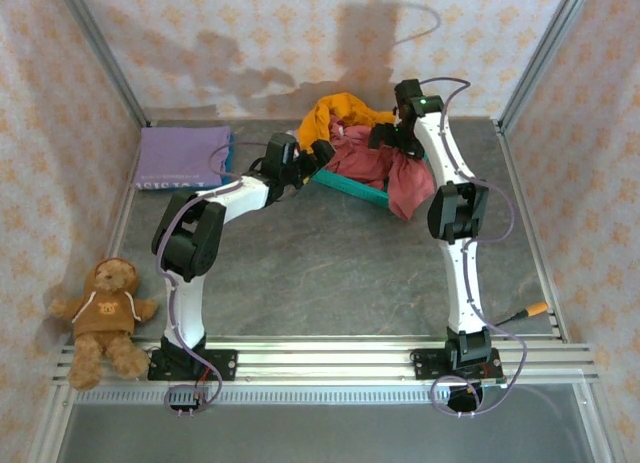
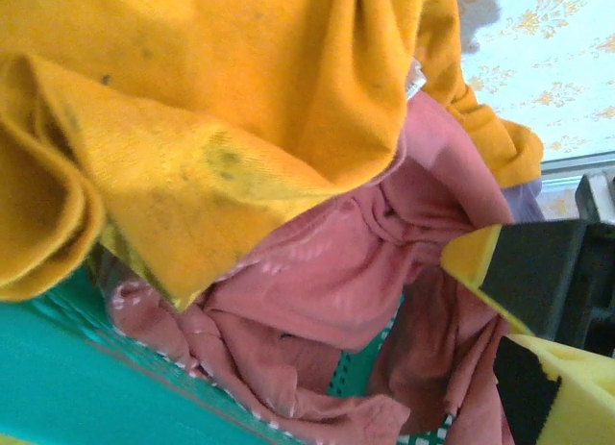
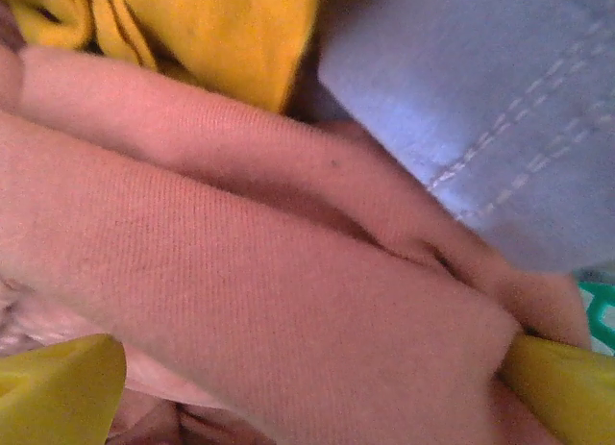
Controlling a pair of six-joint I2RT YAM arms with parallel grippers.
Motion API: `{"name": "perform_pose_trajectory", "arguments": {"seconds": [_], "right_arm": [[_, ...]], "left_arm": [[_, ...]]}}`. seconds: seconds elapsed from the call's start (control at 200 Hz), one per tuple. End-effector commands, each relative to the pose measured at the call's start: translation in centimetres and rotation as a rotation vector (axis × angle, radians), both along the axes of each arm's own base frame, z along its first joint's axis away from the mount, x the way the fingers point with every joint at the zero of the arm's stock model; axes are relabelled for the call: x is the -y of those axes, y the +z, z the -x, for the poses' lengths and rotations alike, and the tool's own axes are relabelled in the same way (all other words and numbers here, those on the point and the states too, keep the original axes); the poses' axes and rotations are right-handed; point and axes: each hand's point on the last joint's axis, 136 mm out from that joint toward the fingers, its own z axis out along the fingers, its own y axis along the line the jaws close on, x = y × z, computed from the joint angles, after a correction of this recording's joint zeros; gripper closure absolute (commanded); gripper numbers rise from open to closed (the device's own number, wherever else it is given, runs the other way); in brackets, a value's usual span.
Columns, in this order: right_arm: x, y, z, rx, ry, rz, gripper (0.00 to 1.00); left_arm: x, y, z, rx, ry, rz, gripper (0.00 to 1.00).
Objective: Fold and stack the t-shirts
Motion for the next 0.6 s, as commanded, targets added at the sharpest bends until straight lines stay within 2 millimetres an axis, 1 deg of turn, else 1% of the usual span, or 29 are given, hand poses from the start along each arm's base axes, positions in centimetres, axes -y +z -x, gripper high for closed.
{"name": "perform_pose_trajectory", "arguments": {"seconds": [0.0,0.065,0.13,0.225,0.25,0.32,0.395,0.46,0.485,0.526,0.596], "right_arm": [[4.0,-1.4,5.1,-0.179,-0.079,0.165,0.01],[4.9,-2.1,6.6,-0.228,-0.096,0.198,0.01],[5.2,-2.5,8.1,-0.271,-0.106,0.202,0.01],[5.7,-2.1,10.1,-0.298,-0.131,0.212,0.01],[5.8,-1.5,10.8,-0.296,-0.141,0.207,0.01],[6.0,-0.9,12.3,-0.290,-0.164,0.202,0.01],[5.9,-0.8,15.5,-0.308,-0.190,0.162,0.01],[5.6,-1.2,18.1,-0.318,-0.207,0.120,0.01],[5.5,-1.3,19.4,-0.313,-0.221,0.108,0.01],[5.6,-1.3,20.5,-0.302,-0.229,0.100,0.01],[6.4,-0.7,22.1,-0.276,-0.250,0.118,0.01]], "left_arm": [[0.9,2.0,-2.0,0.063,-0.006,0.075,0.01],[1.3,2.4,-2.7,0.072,-0.003,0.106,0.01],[1.7,2.9,-3.5,0.094,0.009,0.156,0.01],[3.2,3.4,-4.3,0.106,-0.008,0.210,0.01],[3.7,3.4,-4.3,0.109,-0.017,0.217,0.01],[5.4,3.8,-4.4,0.116,-0.048,0.229,0.01],[7.8,4.1,-4.1,0.118,-0.093,0.240,0.01],[10.0,4.2,-3.4,0.116,-0.136,0.250,0.01],[10.8,4.2,-3.1,0.115,-0.151,0.254,0.01],[12.0,4.2,-2.6,0.113,-0.176,0.259,0.01],[13.7,4.1,-1.9,0.111,-0.214,0.270,0.01]]}}
